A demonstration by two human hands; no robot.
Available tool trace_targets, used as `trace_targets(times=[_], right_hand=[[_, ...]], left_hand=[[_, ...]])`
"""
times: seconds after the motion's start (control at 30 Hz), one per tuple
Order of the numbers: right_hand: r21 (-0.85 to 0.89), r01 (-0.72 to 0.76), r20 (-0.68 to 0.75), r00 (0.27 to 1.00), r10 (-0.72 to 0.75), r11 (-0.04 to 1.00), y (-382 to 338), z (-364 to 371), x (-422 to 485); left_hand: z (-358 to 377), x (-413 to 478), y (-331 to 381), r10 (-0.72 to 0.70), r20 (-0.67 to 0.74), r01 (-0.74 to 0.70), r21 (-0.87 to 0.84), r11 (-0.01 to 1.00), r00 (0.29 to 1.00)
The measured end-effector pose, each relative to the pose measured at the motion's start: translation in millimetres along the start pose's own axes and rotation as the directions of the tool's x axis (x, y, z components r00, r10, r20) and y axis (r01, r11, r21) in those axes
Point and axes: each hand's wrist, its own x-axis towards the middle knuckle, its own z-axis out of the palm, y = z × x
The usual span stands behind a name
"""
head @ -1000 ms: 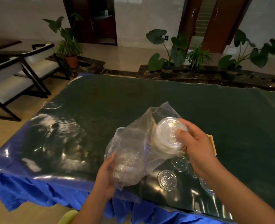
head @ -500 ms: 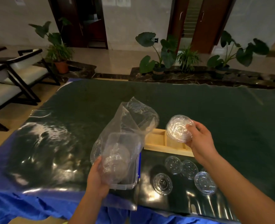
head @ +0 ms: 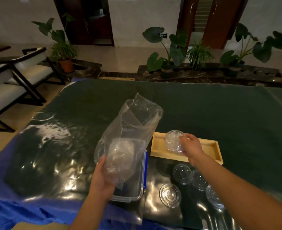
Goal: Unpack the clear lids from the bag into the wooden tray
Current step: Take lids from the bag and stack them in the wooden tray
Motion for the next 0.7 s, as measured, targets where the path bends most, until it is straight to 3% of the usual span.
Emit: trace_targets(times=[0.27,0.53,0.7], right_hand=[[-0.220,0.086,0.023,0.996,-0.083,0.972,3,35,53],[-0.389,0.053,0.032,0.999,-0.044,0.920,25,56,85],[-0.604,0.217,0.153,0.976,-0.155,0.767,32,68,87]], left_hand=[[3,16,5,0.015,0.028,-0.013,-0.050,0.999,1.000],[13,35,5,0.007,0.019,-0.005,-0.110,0.994,1.000],[15,37,5,0.004,0.005,-0.003,-0.115,0.993,1.000]])
